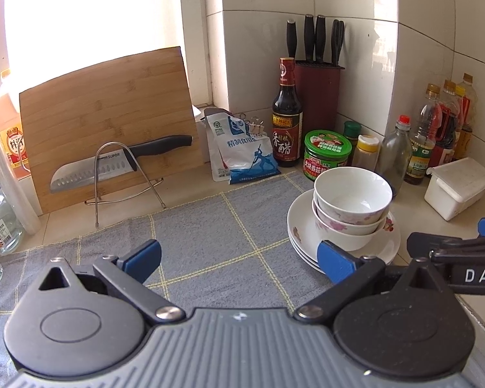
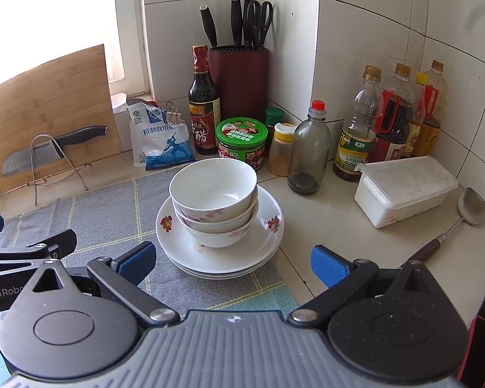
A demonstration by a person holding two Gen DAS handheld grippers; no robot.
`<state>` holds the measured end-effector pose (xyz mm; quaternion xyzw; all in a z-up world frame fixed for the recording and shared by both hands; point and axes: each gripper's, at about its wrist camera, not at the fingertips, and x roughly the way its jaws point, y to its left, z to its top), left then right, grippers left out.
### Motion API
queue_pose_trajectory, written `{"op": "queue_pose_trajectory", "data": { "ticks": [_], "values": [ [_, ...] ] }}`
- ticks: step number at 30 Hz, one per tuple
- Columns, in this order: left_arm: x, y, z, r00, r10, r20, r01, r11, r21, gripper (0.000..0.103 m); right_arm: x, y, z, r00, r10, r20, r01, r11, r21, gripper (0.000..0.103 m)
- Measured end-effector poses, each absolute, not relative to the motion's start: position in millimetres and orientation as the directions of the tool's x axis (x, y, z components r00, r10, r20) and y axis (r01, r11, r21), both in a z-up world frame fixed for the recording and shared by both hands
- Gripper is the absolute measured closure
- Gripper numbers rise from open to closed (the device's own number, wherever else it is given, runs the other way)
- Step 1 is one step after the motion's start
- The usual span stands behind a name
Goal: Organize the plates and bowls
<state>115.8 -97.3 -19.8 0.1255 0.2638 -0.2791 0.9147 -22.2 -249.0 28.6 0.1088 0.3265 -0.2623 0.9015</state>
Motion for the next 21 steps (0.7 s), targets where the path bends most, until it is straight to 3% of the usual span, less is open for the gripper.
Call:
{"op": "queue_pose_trajectory", "data": {
  "ticks": [21],
  "values": [
    [113.0, -94.5, -17.9, 0.708, -0.444, -0.55, 0.574, 0.815, 0.081, 0.001, -24.8, -247.1, 30.0, 0.654, -0.405, -0.639, 0.546, 0.838, 0.027, 0.0]
  ]
}}
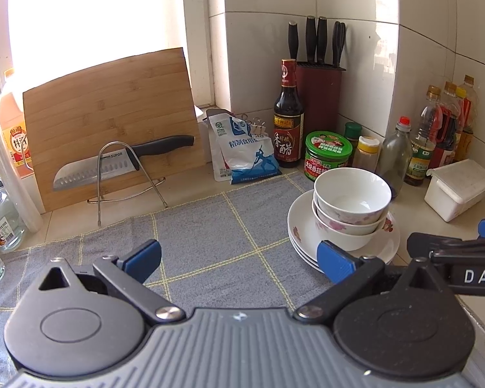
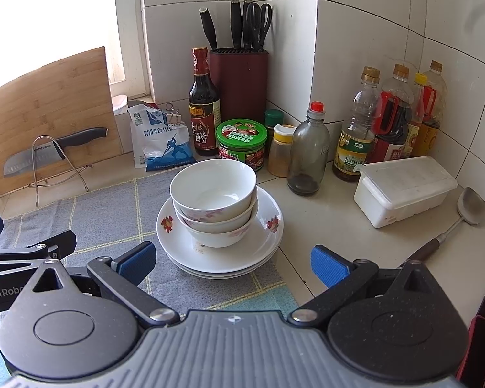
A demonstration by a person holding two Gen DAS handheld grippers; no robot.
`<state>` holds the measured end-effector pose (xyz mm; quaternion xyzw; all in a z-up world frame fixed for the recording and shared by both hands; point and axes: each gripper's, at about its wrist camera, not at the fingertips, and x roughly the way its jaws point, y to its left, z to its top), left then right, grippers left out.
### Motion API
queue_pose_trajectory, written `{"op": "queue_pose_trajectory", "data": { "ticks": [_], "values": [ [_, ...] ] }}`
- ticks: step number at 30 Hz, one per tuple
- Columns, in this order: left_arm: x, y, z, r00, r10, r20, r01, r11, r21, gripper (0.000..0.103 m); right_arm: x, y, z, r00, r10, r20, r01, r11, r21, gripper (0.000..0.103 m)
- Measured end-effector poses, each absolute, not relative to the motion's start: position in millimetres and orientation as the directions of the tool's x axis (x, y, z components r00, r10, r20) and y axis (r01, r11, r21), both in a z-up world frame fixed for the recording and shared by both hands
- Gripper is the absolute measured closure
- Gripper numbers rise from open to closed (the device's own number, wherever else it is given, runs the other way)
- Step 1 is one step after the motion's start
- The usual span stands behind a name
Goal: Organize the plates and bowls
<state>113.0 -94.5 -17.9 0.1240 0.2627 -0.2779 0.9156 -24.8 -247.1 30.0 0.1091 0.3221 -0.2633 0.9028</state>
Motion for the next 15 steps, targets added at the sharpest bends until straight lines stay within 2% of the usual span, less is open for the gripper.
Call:
{"op": "queue_pose_trajectory", "data": {
  "ticks": [15],
  "values": [
    [109.7, -93.0, -16.9, 0.707, -0.449, -0.546, 0.581, 0.81, 0.086, 0.001, -29.6, -246.9, 30.4, 0.652, -0.412, -0.637, 0.552, 0.833, 0.026, 0.0]
  ]
}}
